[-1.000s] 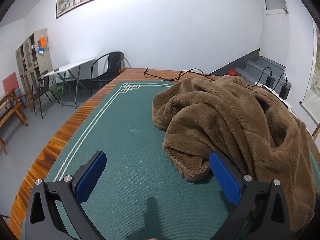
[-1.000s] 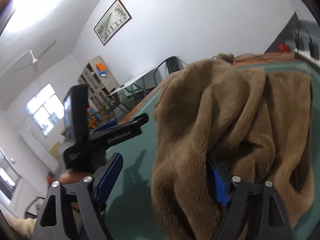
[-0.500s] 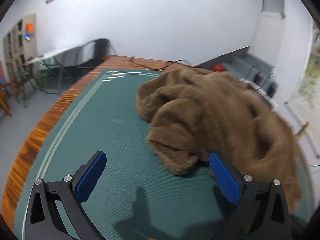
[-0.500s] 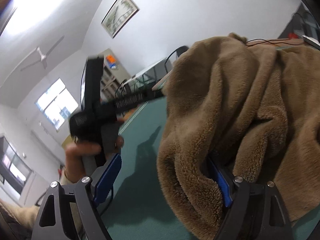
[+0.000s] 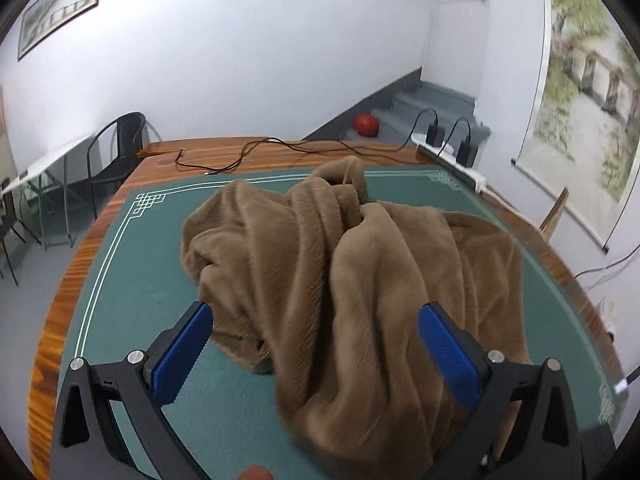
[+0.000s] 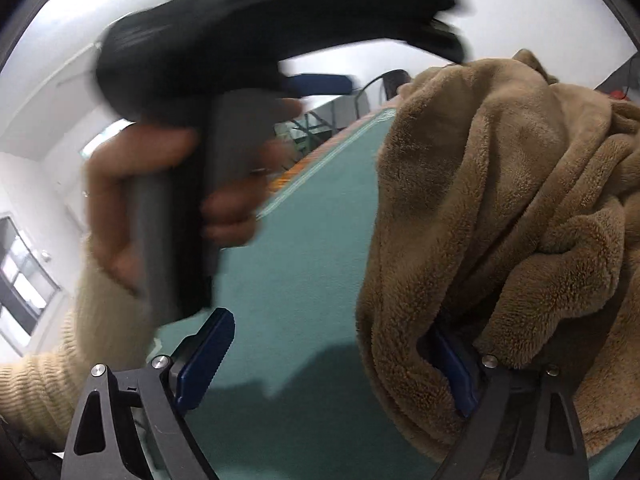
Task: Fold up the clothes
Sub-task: 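Close the left gripper on the blanket while the right gripper keeps holding it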
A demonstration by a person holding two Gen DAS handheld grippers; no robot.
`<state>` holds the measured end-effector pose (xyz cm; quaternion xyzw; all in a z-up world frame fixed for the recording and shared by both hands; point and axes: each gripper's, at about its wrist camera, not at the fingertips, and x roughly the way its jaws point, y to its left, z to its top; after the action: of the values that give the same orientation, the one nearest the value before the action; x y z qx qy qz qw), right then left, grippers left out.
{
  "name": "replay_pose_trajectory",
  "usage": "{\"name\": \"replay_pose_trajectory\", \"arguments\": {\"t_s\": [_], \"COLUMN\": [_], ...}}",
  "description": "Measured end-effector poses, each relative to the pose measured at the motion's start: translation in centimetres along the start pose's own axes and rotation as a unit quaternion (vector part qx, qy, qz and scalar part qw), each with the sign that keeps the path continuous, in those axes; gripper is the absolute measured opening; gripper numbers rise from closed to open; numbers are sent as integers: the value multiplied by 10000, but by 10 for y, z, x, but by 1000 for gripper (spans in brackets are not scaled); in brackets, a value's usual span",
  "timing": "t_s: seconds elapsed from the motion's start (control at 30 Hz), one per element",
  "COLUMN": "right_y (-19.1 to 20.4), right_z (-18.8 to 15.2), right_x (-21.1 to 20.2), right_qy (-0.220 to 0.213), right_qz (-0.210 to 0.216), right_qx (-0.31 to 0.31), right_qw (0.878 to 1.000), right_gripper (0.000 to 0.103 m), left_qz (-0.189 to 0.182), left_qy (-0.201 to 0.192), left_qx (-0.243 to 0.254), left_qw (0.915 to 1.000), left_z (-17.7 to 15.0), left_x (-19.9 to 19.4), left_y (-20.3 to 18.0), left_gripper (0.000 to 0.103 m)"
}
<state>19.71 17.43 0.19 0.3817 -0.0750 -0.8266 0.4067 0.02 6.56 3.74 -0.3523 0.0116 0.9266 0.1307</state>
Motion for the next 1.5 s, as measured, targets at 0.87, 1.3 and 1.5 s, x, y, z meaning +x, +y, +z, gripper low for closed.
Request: {"name": "replay_pose_trajectory", "arguments": {"t_s": [0.87,1.3,1.5], "right_y": [11,9,20], "right_z": [6,18,21], "right_x": [-22,-20,-10], "right_qy": [28,111,118], "right_qz": [-264,-280,-281], "right_qx": [-212,-221,-211], "right_qw": [9994,9993,9993], "right_gripper": [95,95,95], "left_qz": [-849,-1493,-1691], "left_qy": [1242,1325,1293], "left_qx": [-876,-1080,-1208], "left_qw": [9847,9739,9696], "left_z": [-26,-42,-48], "left_x": [56,60,57], "left_y": [34,43,46], "left_gripper": [103,103,100]}}
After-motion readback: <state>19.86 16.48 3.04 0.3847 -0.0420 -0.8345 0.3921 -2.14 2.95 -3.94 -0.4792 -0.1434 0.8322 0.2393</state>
